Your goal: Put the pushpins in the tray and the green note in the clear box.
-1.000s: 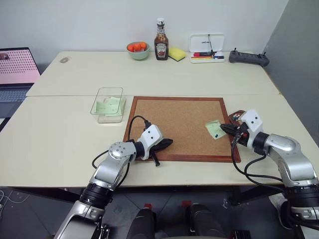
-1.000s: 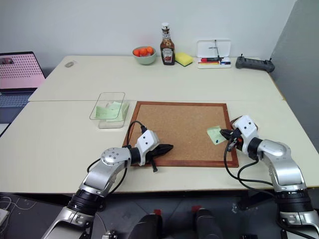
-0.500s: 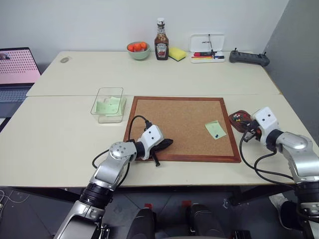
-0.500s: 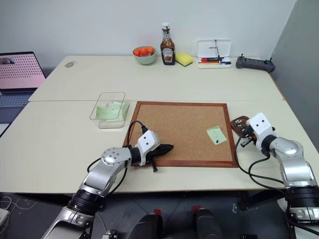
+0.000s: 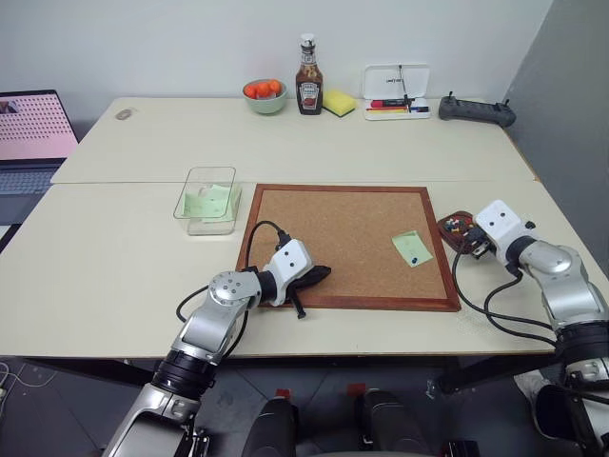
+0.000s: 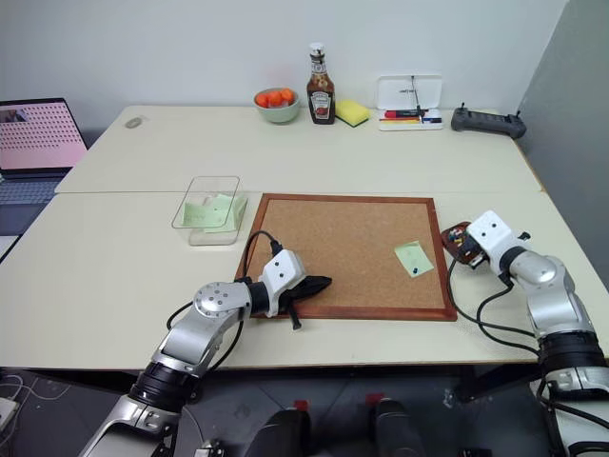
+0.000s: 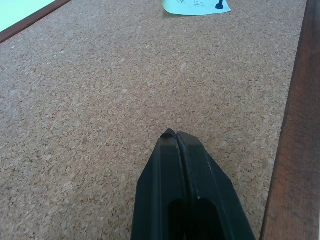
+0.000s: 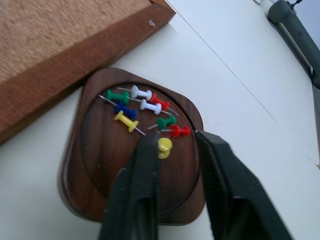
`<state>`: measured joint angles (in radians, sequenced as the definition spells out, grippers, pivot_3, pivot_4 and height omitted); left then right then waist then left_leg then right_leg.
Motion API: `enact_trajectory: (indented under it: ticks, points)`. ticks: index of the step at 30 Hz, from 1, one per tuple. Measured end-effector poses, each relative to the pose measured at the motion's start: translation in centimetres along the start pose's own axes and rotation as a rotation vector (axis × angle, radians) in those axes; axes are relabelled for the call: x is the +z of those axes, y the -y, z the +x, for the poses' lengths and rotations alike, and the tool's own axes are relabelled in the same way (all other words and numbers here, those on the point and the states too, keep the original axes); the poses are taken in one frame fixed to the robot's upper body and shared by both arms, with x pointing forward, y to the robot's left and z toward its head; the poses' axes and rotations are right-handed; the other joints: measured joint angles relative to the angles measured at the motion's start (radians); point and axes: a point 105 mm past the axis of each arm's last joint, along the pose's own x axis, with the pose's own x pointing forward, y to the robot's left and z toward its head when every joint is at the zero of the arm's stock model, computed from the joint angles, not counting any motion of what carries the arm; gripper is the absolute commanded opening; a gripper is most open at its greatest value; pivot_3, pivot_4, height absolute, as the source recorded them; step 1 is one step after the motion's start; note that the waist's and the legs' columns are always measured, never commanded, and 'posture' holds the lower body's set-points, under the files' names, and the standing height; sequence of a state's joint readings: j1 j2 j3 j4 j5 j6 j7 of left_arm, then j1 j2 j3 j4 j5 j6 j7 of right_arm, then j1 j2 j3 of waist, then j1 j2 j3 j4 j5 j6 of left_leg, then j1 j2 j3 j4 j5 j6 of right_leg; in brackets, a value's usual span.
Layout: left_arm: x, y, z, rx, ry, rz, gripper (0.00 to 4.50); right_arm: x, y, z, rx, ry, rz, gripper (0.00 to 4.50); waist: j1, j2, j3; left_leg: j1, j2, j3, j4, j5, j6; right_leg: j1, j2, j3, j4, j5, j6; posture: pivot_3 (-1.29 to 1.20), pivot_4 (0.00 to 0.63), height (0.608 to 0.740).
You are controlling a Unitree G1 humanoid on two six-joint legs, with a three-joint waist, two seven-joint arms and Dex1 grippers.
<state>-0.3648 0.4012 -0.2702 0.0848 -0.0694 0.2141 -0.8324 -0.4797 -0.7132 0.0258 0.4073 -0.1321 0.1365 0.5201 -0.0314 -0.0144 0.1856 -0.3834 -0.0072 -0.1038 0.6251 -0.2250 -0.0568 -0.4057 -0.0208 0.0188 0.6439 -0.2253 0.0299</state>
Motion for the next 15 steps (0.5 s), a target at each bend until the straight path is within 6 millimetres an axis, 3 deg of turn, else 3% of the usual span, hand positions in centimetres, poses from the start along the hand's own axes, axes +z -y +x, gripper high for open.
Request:
enact_trajectory:
  ticks: [5, 11, 15]
  points:
    - [0.00, 0.01, 0.00, 0.000, 0.000, 0.000, 0.00, 0.31, -0.16, 0.24, -0.001, 0.007, 0.008, 2.88, 0.000, 0.000, 0.000, 0.000, 0.000, 0.000, 0.000, 0.000, 0.000, 0.000, 0.000, 0.000, 0.000, 0.000, 0.000, 0.00, 0.150, 0.740]
    - [-0.01, 0.00, 0.01, 0.000, 0.000, -0.001, 0.00, -0.04, -0.06, 0.21, -0.009, -0.018, 0.023, 4.23, 0.000, 0.000, 0.000, 0.000, 0.000, 0.000, 0.000, 0.000, 0.000, 0.000, 0.000, 0.000, 0.000, 0.000, 0.000, 0.00, 0.150, 0.740]
    - [-0.04, 0.00, 0.02, 0.000, -0.001, -0.002, 0.00, 0.01, 0.11, 0.18, -0.022, -0.023, 0.025, 4.44, 0.000, 0.000, 0.000, 0.000, 0.000, 0.000, 0.000, 0.000, 0.000, 0.000, 0.000, 0.000, 0.000, 0.000, 0.000, 0.00, 0.150, 0.740]
